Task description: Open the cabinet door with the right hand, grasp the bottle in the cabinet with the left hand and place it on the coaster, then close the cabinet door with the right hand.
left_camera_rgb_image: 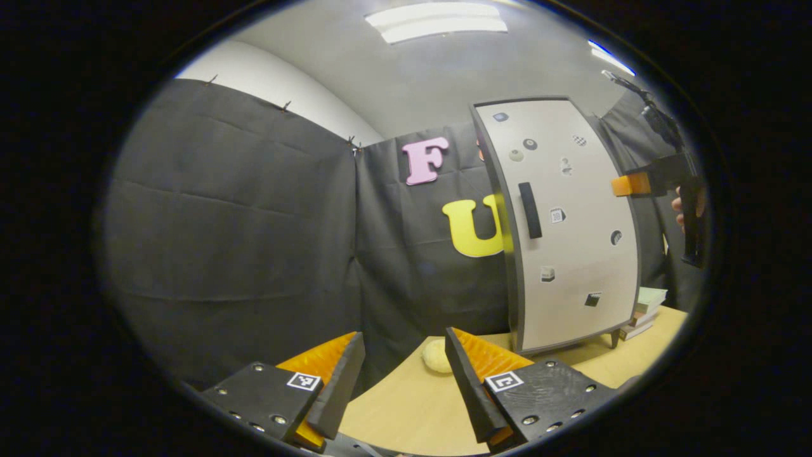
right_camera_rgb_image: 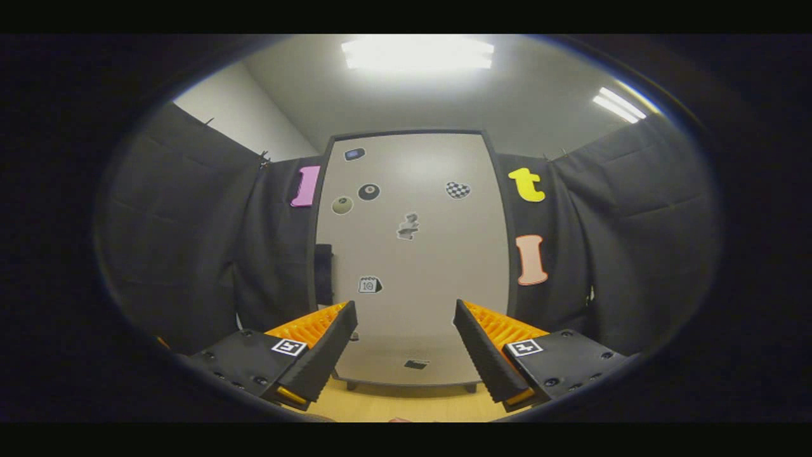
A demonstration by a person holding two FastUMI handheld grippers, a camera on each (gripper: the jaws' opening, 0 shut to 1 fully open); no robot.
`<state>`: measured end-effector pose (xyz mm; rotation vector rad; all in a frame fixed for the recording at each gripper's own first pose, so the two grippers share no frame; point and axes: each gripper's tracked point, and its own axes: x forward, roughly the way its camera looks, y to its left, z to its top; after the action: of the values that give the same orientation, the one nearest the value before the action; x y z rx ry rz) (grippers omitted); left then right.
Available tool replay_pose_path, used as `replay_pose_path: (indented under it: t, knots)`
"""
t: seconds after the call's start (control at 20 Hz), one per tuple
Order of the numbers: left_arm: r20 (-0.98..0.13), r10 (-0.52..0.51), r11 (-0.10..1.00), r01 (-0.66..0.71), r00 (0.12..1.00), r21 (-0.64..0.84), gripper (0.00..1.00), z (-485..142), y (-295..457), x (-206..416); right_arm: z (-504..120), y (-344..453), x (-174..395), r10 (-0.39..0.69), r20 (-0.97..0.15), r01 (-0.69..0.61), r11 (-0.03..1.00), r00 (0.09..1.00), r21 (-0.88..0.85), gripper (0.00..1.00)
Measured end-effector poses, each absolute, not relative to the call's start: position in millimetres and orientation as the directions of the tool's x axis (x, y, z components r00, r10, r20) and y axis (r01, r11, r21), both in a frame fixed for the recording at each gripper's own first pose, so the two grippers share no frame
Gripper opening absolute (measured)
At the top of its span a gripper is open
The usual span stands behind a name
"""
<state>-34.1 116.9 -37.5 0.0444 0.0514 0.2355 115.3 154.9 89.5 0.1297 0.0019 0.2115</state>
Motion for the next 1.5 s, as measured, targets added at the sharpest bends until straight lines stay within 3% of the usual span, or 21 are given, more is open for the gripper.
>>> replay_pose_path:
  t: [0.75, 1.15, 1.35, 1.5]
  knots:
    - [-0.116, 0.451, 0.892, -0.443, 0.885, 0.083, 0.76, -63, 238, -86, 106, 269, 209, 0.283, -0.058, -0.274, 0.953, 0.957, 0.129, 0.99]
    - [-0.122, 0.516, 0.857, -0.507, 0.848, 0.097, 0.76, -66, 275, -105, 83, 315, 251, 0.314, -0.179, -0.291, 0.946, 0.932, 0.145, 0.97]
    - [-0.133, 0.534, 0.845, -0.525, 0.835, 0.102, 0.76, -70, 284, -112, 74, 320, 260, 0.296, -0.211, -0.268, 0.951, 0.932, 0.154, 0.76]
    - [-0.136, 0.54, 0.842, -0.53, 0.831, 0.102, 0.76, -72, 286, -114, 68, 323, 264, 0.288, -0.231, -0.258, 0.954, 0.929, 0.151, 0.75]
